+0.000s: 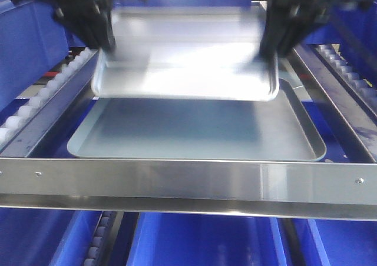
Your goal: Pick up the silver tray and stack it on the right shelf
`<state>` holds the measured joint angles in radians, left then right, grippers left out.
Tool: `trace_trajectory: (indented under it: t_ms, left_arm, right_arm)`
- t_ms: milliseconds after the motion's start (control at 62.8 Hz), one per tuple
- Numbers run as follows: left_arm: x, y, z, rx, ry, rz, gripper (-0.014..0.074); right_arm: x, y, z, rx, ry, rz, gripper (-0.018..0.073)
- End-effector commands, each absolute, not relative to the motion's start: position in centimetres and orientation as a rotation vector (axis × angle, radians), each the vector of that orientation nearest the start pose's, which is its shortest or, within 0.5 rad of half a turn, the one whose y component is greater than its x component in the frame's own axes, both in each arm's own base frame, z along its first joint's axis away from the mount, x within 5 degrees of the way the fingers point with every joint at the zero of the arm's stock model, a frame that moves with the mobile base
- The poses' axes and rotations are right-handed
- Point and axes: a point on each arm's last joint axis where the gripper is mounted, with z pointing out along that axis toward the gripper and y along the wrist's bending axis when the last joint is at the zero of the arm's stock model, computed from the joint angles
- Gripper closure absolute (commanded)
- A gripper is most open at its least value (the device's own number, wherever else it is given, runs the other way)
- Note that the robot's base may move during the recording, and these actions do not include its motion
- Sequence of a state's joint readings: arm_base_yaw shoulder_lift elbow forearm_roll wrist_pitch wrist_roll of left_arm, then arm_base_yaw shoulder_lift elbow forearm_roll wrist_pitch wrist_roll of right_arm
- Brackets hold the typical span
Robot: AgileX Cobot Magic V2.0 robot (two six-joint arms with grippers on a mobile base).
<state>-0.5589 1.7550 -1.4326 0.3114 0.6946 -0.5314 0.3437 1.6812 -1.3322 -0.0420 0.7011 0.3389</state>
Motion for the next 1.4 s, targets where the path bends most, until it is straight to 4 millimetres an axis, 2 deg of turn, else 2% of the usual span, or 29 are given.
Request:
trace_trajectory:
  t_ms: [0, 159, 286, 398, 477, 557, 621, 668, 700, 891, 1066, 1178, 1273, 1385]
  left_arm:
    - [35.3, -18.5, 30.1, 0.279, 2.360, -0.069, 0.0689]
    - [36.0, -19.0, 28.5, 0.281, 2.403, -0.067, 0.0689]
    - [36.1, -19.3, 28.5, 0.316, 2.394, -0.088, 0.0685]
    - [36.1, -19.3, 28.5, 0.315, 2.390, -0.095, 0.0561]
    - [36.0, -19.4, 28.5, 0.309, 2.394, -0.104, 0.0396]
    - [36.1, -19.4, 28.5, 0.309, 2.393, -0.104, 0.0255]
    - [36.1, -19.4, 28.6, 0.309, 2.392, -0.105, 0.0177]
    - [36.1, -19.4, 28.7, 0.306, 2.390, -0.105, 0.0159]
    - [36.1, -19.4, 28.9, 0.304, 2.390, -0.103, 0.0161]
    - [36.2, -19.3, 30.4, 0.274, 2.405, -0.090, 0.0164]
    - [35.0, -18.9, 32.8, 0.314, 2.443, -0.102, 0.0166]
    - [33.4, -18.2, 34.3, 0.324, 2.477, -0.122, 0.0221]
    - [31.8, -17.2, 35.0, 0.324, 2.483, -0.116, 0.0318]
    - [29.6, -16.0, 35.2, 0.327, 2.444, -0.147, 0.0467]
  right_arm:
    - [35.7, 10.7, 29.4, -0.067, 2.480, 0.133, 0.0503]
    - [36.3, 10.3, 28.5, -0.049, 2.502, 0.120, 0.0503]
    - [36.4, 10.2, 28.5, -0.045, 2.502, 0.118, 0.0498]
    - [36.4, 10.2, 28.5, -0.044, 2.507, 0.116, 0.0461]
    - [36.3, 10.1, 28.5, -0.044, 2.509, 0.115, 0.0351]
    - [36.3, 10.1, 28.5, -0.044, 2.510, 0.115, 0.0199]
    - [36.3, 10.1, 28.5, -0.044, 2.510, 0.115, 0.0035]
    - [36.3, 10.1, 28.5, -0.044, 2.509, 0.115, -0.0046]
    - [36.3, 10.1, 28.6, -0.044, 2.508, 0.116, -0.0081]
    - [35.6, 9.9, 29.7, -0.040, 2.492, 0.119, -0.0065]
    - [33.9, 9.4, 32.6, -0.032, 2.440, 0.133, -0.0065]
    - [32.3, 8.9, 34.5, -0.025, 2.412, 0.140, -0.0060]
    - [31.0, 8.5, 35.6, -0.023, 2.393, 0.144, 0.0006]
    - [29.4, 8.0, 35.5, -0.044, 2.387, 0.138, 0.0193]
